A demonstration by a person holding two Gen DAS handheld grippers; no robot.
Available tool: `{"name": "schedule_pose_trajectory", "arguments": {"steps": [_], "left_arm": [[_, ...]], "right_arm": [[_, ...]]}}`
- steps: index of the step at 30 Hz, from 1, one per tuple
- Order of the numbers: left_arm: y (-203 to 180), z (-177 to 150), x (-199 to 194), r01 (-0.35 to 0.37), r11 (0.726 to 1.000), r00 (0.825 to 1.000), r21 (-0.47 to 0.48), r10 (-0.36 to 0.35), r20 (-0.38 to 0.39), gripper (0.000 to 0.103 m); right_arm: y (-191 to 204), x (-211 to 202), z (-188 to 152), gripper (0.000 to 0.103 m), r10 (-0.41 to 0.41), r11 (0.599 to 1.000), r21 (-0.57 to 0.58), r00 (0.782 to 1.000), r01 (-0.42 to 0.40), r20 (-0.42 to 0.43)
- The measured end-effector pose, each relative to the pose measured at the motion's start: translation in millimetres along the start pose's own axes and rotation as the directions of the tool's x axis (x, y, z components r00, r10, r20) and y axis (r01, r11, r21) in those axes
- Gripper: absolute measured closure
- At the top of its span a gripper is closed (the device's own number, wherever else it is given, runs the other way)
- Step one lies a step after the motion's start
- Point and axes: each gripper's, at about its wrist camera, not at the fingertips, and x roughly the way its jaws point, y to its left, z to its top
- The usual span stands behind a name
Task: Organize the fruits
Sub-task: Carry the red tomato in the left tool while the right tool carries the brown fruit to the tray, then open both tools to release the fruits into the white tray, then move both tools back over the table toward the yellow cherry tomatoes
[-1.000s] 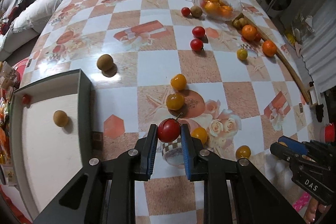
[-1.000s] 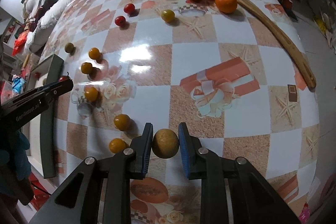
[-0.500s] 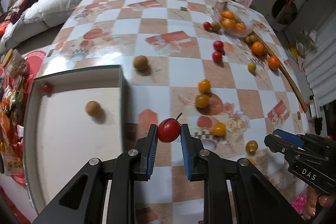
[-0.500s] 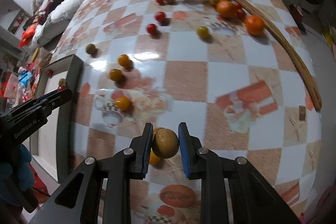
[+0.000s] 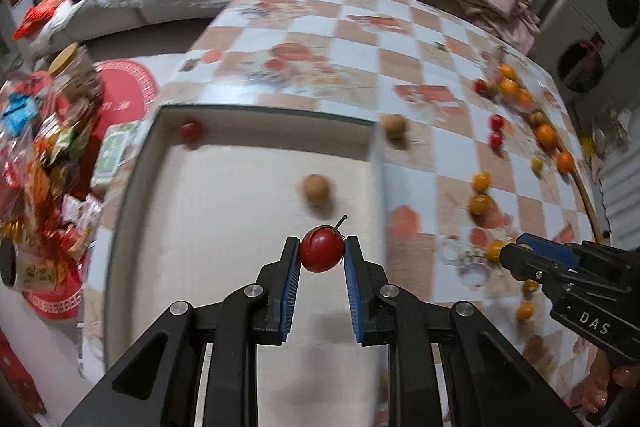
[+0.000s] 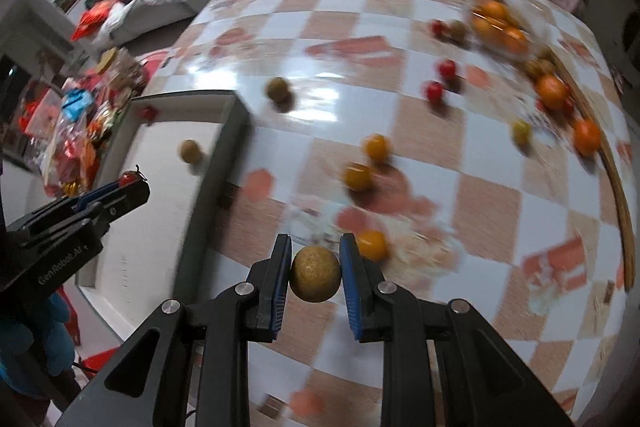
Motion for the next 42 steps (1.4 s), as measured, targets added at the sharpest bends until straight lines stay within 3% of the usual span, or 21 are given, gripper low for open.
{"name": "schedule_pose_trajectory", "arguments": {"steps": [14, 23, 33, 34, 35, 36, 37, 41, 42], "left_arm": [[89.2, -14.3, 26.7, -0.145, 0.978, 0.989, -0.147, 0.143, -0.026, 0.080], [96.5, -19.2, 41.6, -0.158, 0.974, 0.987, -0.160, 0.152, -0.049, 0.080], [94.5, -20.7, 44.4, -0.188, 0.974, 0.982, -0.129, 0.183, -0.049, 0.078], [94.2, -20.6, 44.2, -0.194, 0.973, 0.981, -0.128, 0.189, -0.050, 0.071], [94.4, -20.6, 43.7, -0.202, 0.971, 0.979, -0.129, 0.197, -0.053, 0.047], [95.2, -21.0, 41.5, -0.207, 0.969, 0.978, -0.136, 0.203, -0.045, 0.035], [95.2, -21.9, 37.8, -0.209, 0.967, 0.978, -0.144, 0.208, -0.024, 0.031], [93.0, -22.0, 35.4, -0.220, 0.969, 0.975, -0.115, 0.219, -0.026, 0.031], [93.4, -21.6, 35.3, -0.219, 0.969, 0.976, -0.112, 0.217, -0.031, 0.031]], "right_arm": [[108.8, 62.1, 64.5, 0.076, 0.095, 0.978, -0.181, 0.994, -0.105, -0.060], [146.2, 106.5, 93.1, 0.076, 0.067, 0.965, -0.249, 0.994, -0.085, -0.083], [160.9, 126.9, 90.3, 0.075, -0.006, 0.944, -0.329, 0.996, -0.024, -0.090], [161.5, 126.9, 90.4, 0.071, -0.003, 0.943, -0.331, 0.996, -0.028, -0.093], [162.1, 126.9, 90.8, 0.069, 0.007, 0.944, -0.328, 0.995, -0.039, -0.098], [162.6, 127.1, 91.5, 0.062, 0.015, 0.944, -0.325, 0.994, -0.049, -0.104], [162.7, 126.5, 92.2, 0.054, 0.017, 0.946, -0.320, 0.994, -0.051, -0.107], [161.1, 119.7, 93.4, 0.049, 0.047, 0.950, -0.304, 0.994, -0.075, -0.098], [160.2, 117.0, 94.0, 0.044, 0.055, 0.951, -0.298, 0.994, -0.081, -0.096]]}}
